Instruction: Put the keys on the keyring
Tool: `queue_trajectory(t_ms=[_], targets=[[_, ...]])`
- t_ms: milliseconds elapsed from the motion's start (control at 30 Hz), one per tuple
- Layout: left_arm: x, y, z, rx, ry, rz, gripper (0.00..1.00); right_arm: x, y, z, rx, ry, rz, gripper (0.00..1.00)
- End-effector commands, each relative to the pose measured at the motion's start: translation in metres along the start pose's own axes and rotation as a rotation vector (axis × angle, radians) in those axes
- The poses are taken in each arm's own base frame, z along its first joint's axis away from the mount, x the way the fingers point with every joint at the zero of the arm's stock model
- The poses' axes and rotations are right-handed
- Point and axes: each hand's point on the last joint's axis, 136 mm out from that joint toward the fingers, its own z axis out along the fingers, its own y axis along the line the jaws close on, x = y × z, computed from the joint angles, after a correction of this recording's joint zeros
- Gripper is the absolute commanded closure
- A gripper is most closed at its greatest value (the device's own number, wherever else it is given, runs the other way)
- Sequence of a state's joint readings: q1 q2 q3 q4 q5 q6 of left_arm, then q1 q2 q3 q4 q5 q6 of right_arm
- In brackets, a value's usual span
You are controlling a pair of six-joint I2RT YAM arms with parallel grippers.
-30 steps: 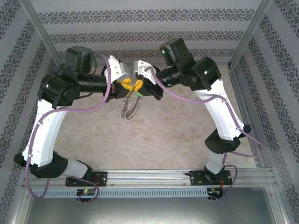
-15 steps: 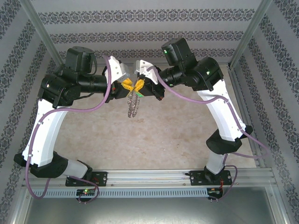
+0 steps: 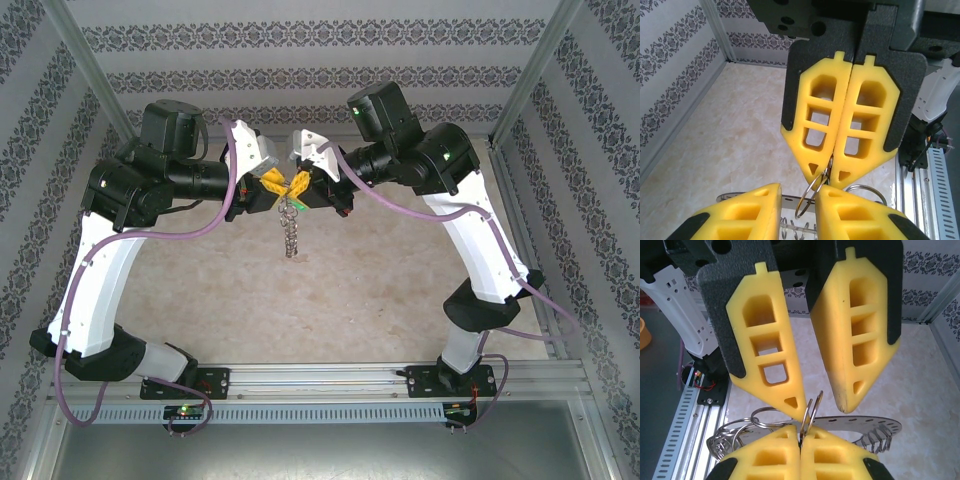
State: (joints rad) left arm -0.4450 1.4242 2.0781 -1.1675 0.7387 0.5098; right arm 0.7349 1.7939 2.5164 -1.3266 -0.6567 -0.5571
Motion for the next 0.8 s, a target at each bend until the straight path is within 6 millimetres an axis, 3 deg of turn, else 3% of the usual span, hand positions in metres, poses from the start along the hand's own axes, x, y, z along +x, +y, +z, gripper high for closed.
queue_trajectory(t_ms=[0, 167, 500, 633, 767], targets=[[-0.012, -0.005, -0.001, 0.025, -0.046, 0.004, 0.76, -0.015, 0.014, -0.012, -0.032, -0.065, -0.045, 1.0], [-0.016, -0.011, -0.002, 0.053, -0.062, -0.005, 0.79, -0.015, 0.013, -0.01, -0.035, -0.066, -0.045, 1.0], [-0.017, -0.012, 0.001, 0.07, -0.068, -0.01, 1.0, -0.016, 0.011, -0.01, -0.035, -0.072, -0.041, 1.0], [-0.019, -0.011, 0.0, 0.063, -0.07, -0.002, 1.0, -0.015, 0.008, -0.009, -0.018, -0.066, -0.037, 1.0], [-0.021, -0.008, -0.004, 0.042, -0.075, 0.005, 1.0, -0.015, -0.001, -0.013, 0.023, -0.066, -0.023, 0.78]])
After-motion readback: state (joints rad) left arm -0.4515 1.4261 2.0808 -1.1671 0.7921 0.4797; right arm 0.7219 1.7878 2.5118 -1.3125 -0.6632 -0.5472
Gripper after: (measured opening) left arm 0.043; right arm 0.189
